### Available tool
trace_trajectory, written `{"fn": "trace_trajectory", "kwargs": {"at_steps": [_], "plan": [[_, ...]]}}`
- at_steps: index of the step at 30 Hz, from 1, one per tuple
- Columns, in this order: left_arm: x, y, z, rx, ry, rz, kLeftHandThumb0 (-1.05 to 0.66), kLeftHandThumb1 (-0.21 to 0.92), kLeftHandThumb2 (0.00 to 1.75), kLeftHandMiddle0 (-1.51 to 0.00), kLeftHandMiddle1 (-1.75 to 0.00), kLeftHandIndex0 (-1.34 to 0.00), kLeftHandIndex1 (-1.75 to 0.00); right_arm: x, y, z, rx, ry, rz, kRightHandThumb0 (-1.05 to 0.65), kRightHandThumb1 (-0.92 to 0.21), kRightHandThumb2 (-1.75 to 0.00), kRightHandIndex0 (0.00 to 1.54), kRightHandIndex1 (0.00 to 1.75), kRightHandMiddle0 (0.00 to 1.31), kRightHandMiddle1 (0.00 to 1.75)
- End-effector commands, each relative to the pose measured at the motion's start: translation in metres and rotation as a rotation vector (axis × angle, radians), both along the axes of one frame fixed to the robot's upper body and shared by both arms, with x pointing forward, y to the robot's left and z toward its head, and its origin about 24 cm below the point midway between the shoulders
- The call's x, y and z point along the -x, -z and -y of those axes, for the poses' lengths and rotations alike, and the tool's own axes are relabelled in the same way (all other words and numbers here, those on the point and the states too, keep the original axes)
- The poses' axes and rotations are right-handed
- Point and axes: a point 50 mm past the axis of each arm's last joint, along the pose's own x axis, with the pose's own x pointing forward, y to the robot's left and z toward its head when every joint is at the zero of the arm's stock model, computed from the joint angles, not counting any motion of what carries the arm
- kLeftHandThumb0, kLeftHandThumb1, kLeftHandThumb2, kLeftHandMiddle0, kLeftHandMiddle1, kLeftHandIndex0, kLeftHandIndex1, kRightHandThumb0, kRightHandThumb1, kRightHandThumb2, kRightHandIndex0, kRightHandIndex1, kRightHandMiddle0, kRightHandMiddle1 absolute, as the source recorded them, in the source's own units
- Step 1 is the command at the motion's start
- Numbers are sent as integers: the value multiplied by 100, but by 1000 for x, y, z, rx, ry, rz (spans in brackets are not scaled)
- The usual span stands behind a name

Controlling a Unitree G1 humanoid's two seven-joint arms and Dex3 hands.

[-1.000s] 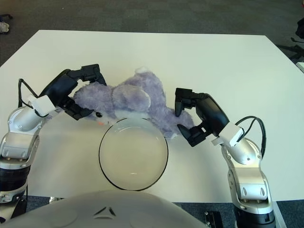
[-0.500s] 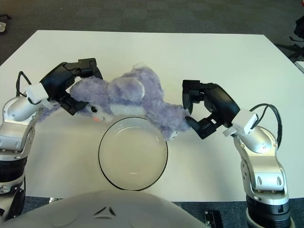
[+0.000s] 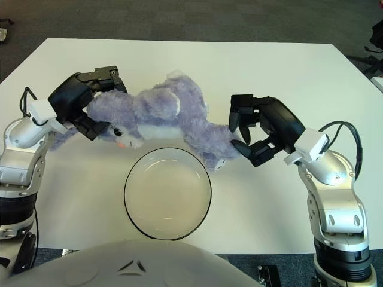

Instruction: Put the doll into the plate.

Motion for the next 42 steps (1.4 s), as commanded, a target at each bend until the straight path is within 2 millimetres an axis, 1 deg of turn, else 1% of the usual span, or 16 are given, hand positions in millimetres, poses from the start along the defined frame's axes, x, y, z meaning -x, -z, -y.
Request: {"fn": "trace_trajectory", "kwargs": {"at_steps": [1, 9, 22, 25, 29, 32, 42], "plan": [[-1, -9, 0, 33, 15, 28, 56, 9, 159, -79, -175, -104, -175, -2, -5, 2, 21, 10, 5, -54, -19, -128, 112, 175, 86, 147], [-3, -8, 0, 64, 65, -31, 57, 9, 159, -80, -175, -105, -175, -3, -7, 2, 22, 23, 9, -54, -18, -128, 113, 175, 86, 147], [-5, -8, -1, 63, 125, -126, 57, 9, 159, -80, -175, -104, -175, -3, -11, 1, 45, 22, 5, -54, -18, -129, 115, 175, 85, 148], [-7, -8, 0, 82, 158, -174, 57, 9, 159, -80, -175, -104, -175, -4, -12, 0, 47, 4, -8, -54, -19, -129, 114, 175, 84, 150], [-8, -7, 0, 103, 192, -234, 57, 9, 159, -80, -175, -102, -175, -6, -13, 0, 36, -4, -17, -53, -20, -129, 112, 175, 82, 152], [-8, -6, -1, 128, 230, -298, 55, 11, 156, -78, -175, -97, -175, -8, -13, 0, 19, -6, -29, -53, -19, -130, 111, 175, 82, 152], [-8, -7, -1, 148, 312, -366, 52, 17, 149, -73, -175, -89, -175, -12, -13, -1, -16, -17, -58, -53, -19, -131, 110, 175, 83, 152]]}}
